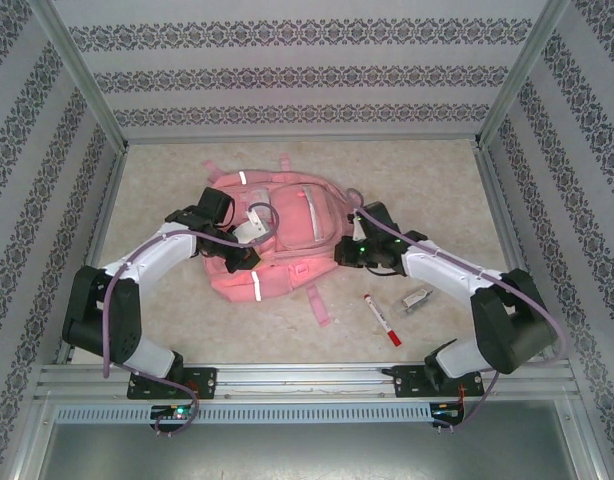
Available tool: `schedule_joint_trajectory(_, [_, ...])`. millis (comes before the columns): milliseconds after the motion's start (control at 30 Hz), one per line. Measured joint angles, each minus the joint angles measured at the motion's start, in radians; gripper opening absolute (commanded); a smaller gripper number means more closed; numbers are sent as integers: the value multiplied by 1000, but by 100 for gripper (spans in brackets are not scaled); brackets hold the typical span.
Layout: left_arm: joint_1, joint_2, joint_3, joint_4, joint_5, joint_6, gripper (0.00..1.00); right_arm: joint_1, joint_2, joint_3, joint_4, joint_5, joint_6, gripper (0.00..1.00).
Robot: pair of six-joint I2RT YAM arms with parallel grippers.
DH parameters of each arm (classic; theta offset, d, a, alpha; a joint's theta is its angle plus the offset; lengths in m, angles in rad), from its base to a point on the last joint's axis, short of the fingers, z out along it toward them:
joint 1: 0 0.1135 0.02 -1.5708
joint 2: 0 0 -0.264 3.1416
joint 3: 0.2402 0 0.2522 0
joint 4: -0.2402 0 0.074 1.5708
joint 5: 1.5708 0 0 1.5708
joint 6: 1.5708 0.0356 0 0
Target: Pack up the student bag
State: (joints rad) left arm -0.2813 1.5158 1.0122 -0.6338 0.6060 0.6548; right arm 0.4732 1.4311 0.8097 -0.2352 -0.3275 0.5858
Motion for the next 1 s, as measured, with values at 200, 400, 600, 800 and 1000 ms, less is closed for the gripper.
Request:
schedule_joint_trajectory(200, [1, 80, 72, -26, -93, 130, 13, -84, -43, -36, -29, -124, -72, 0])
schedule_joint_trajectory(400, [55, 203, 201, 5, -258, 74, 37, -57, -16, -20, -12, -192, -126, 0])
schedule_joint_trajectory(600, [142, 262, 316, 74, -243, -227, 43, -17, 13, 34, 6, -201, -142, 4])
schedule_joint_trajectory(800, [172, 190, 158, 163, -79, -708, 43, 10, 58, 75, -42, -169, -152, 23])
schedule_joint_trajectory(1000, [171, 100, -22, 144, 32, -1036, 47, 90, 96, 148, -143, -106, -240, 42])
